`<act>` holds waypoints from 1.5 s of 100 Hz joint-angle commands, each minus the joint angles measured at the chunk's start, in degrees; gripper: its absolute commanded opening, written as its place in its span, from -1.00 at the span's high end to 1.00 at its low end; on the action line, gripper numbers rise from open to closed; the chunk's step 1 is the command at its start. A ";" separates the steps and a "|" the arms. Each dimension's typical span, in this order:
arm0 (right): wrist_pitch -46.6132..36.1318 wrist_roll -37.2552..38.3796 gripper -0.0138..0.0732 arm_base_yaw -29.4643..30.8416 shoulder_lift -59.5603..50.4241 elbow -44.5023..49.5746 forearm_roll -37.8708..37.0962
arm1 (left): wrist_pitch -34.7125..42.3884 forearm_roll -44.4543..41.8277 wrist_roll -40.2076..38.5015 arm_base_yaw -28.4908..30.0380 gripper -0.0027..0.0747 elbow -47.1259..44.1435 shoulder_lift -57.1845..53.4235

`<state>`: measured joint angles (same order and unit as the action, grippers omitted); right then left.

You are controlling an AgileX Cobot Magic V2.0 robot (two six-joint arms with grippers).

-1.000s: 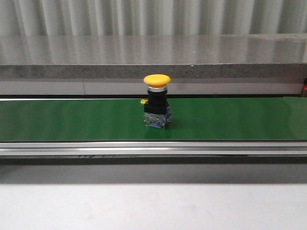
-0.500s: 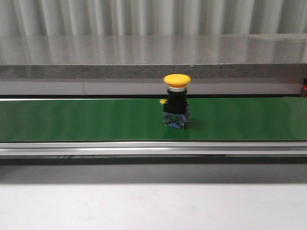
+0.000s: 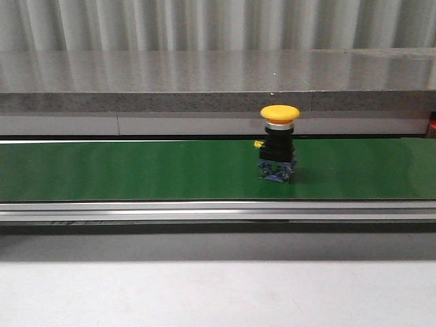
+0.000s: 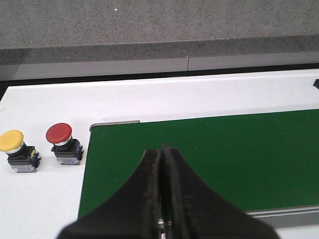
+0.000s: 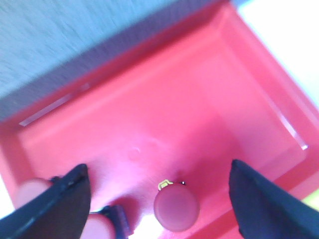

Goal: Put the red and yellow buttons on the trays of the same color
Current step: 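Carry the red button with the right gripper and release it in the red tray, then move the right gripper to the yellow button at the belt end and grasp it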

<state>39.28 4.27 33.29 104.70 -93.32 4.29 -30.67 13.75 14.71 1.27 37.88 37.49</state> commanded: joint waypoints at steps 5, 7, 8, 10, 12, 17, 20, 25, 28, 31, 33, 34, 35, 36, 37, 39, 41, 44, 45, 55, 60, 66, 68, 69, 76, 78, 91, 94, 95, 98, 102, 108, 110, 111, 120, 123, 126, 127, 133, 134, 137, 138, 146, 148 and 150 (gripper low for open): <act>-1.74 -1.24 -0.64 -1.01 -9.14 -0.32 -0.21 | 4.22 0.64 -0.12 -0.37 0.98 1.56 -0.05; -1.59 -1.44 -0.64 -1.15 -9.81 0.18 -0.21 | 4.22 0.64 -0.12 -0.37 0.98 1.56 -0.05; -1.58 -1.65 -0.64 -1.36 -10.51 0.55 -0.21 | 4.22 0.64 -0.12 -0.37 0.98 1.56 -0.05; -1.38 -1.99 -0.64 -1.58 -11.22 0.94 -0.21 | 4.22 0.64 -0.12 -0.37 0.98 1.56 -0.05; -1.23 -2.39 -0.64 -2.03 -12.63 1.59 -0.21 | 4.22 0.64 -0.12 -0.37 0.98 1.56 -0.05; -0.88 -3.08 -0.64 -3.03 -15.10 3.32 -0.21 | 4.22 0.64 -0.12 -0.37 0.98 1.56 -0.05; -0.81 -3.38 -0.64 -3.76 -16.51 4.72 -0.21 | 4.22 0.64 -0.12 -0.37 0.98 1.56 -0.05; -0.68 -4.27 -0.64 -5.21 -18.87 6.79 -0.21 | 4.22 0.64 -0.12 -0.37 0.98 1.56 -0.05; -0.62 -4.27 -0.64 -6.17 -20.51 7.97 -0.21 | 4.22 0.64 -0.12 -0.37 0.98 1.56 -0.05; -0.34 -5.14 -0.64 -7.25 -21.45 9.12 -0.21 | 4.22 0.64 -0.12 -0.37 0.98 1.56 -0.05; 0.04 -5.66 -0.64 -8.41 -22.60 9.93 -0.21 | 4.22 0.64 -0.12 -0.37 0.98 1.56 -0.05; 0.23 -5.84 -0.64 -8.71 -22.86 10.43 -0.21 | 4.22 0.64 -0.12 -0.37 0.98 1.56 -0.05; 0.63 -6.04 -0.64 -9.01 -23.12 10.66 -0.21 | 4.22 0.64 -0.12 -0.37 0.98 1.56 -0.05; 0.87 -6.46 -0.64 -9.62 -23.63 11.09 -0.21 | 4.22 0.64 -0.12 -0.37 0.98 1.56 -0.05; 1.34 -6.66 -0.64 -9.94 -23.87 11.30 -0.21 | 4.22 0.64 -0.12 -0.37 0.98 1.56 -0.05; 2.12 -7.36 -0.64 -10.95 -24.55 11.87 -0.21 | 4.22 0.64 -0.12 -0.37 0.98 1.56 -0.05; 2.66 -7.96 -0.64 -12.01 -25.17 12.37 -0.21 | 4.22 0.64 -0.12 -0.37 0.98 1.56 -0.05; 4.10 -8.46 -0.64 -13.44 -25.92 12.87 -0.21 | 4.22 0.64 -0.12 -0.37 0.98 1.56 -0.05; 4.49 -8.67 -0.64 -13.80 -26.08 12.97 -0.21 | 4.22 0.64 -0.12 -0.37 0.98 1.56 -0.05; 11.46 -10.83 -0.64 -19.49 -27.45 13.48 -0.21 | 4.22 0.64 -0.12 -0.37 0.98 1.56 -0.05; 15.91 -12.03 -0.64 -22.20 -27.51 13.48 -0.21 | 4.22 0.64 -0.12 -0.37 0.98 1.56 -0.05; 20.10 -13.56 -0.64 -25.62 -27.38 13.48 -0.21 | 4.22 0.64 -0.12 -0.37 0.98 1.56 -0.05; 21.40 -13.99 -0.64 -26.70 -27.30 13.48 -0.21 | 4.22 0.64 -0.12 -0.37 0.98 1.56 -0.05; 21.81 -14.14 -0.64 -27.04 -27.25 13.48 -0.21 | 4.22 0.64 -0.12 -0.37 0.98 1.56 -0.05; 24.63 -15.16 -0.64 -30.35 -27.03 13.48 -0.16 | 4.22 0.76 -0.12 -0.37 0.98 1.56 -0.05; 25.14 -15.44 -0.64 -31.32 -26.98 13.48 -0.16 | 4.22 0.92 -0.12 -0.37 0.98 1.56 -0.05; 26.83 -17.53 -0.64 -36.12 -26.91 14.34 -0.16 | 4.22 1.06 -0.12 -0.37 0.98 1.56 -0.05; 26.94 -17.78 -0.64 -37.11 -26.91 14.75 -0.16 | 4.22 1.06 -0.12 -0.37 0.98 1.56 -0.05; 26.99 -17.78 -0.64 -37.28 -26.91 15.01 -0.16 | 4.22 1.06 -0.12 -0.37 0.98 1.56 -0.05; 26.94 -17.91 -0.64 -37.94 -26.91 15.57 -0.16 | 4.22 1.06 -0.12 -0.37 0.98 1.56 -0.05; 26.62 -17.97 -0.64 -38.67 -26.91 16.48 -0.16 | 4.22 1.06 -0.12 -0.37 0.98 1.56 -0.05; 25.77 -17.97 -0.64 -39.90 -26.91 17.79 -0.10 | 4.22 1.06 -0.12 -0.37 0.98 1.56 -0.05; 25.41 -17.97 -0.64 -40.25 -26.91 18.29 -0.10 | 4.22 1.06 -0.12 -0.37 0.98 1.56 -0.05; 25.29 -17.97 -0.64 -40.37 -26.91 18.62 -0.10 | 4.22 1.06 -0.12 -0.37 0.98 1.56 -0.05; 23.50 -18.03 -0.64 -41.65 -26.91 20.41 0.34 | 4.22 1.06 -0.12 -0.37 0.98 1.56 -0.05; 22.88 -18.04 -0.64 -42.09 -26.91 20.99 0.52 | 4.22 1.06 -0.12 -0.37 0.98 1.56 -0.05; 22.33 -18.14 -0.64 -42.62 -26.91 21.41 0.52 | 4.22 1.06 -0.12 -0.37 0.98 1.56 -0.05; 22.24 -18.20 -0.64 -42.84 -26.91 21.48 0.52 | 4.22 1.06 -0.12 -0.37 0.98 1.56 -0.05; 21.08 -18.21 -0.64 -43.55 -26.85 22.19 0.52 | 4.22 1.06 -0.12 -0.37 0.98 1.56 -0.05; 20.96 -18.21 -0.64 -43.70 -26.80 22.27 0.52 | 4.22 1.06 -0.12 -0.37 0.98 1.56 -0.05; 20.28 -18.21 -0.64 -43.88 -26.68 22.61 0.52 | 4.22 1.06 -0.12 -0.37 0.98 1.56 -0.05; 20.19 -18.21 -0.64 -44.03 -26.48 22.62 0.57 | 4.22 1.06 -0.12 -0.37 0.98 1.56 -0.05; 19.79 -18.21 -0.64 -44.36 -25.30 22.62 0.59 | 4.22 1.06 -0.12 -0.37 0.98 1.56 -0.05; 19.69 -18.21 -0.64 -44.36 -24.99 22.62 0.65 | 4.22 1.06 -0.12 -0.37 0.98 1.56 -0.05; 19.61 -18.21 -0.64 -44.36 -24.52 22.62 0.74 | 4.22 1.06 -0.12 -0.37 0.98 1.56 -0.05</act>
<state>61.45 -13.32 -10.94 80.39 -69.52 4.65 -30.67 13.75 14.71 1.27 37.88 37.49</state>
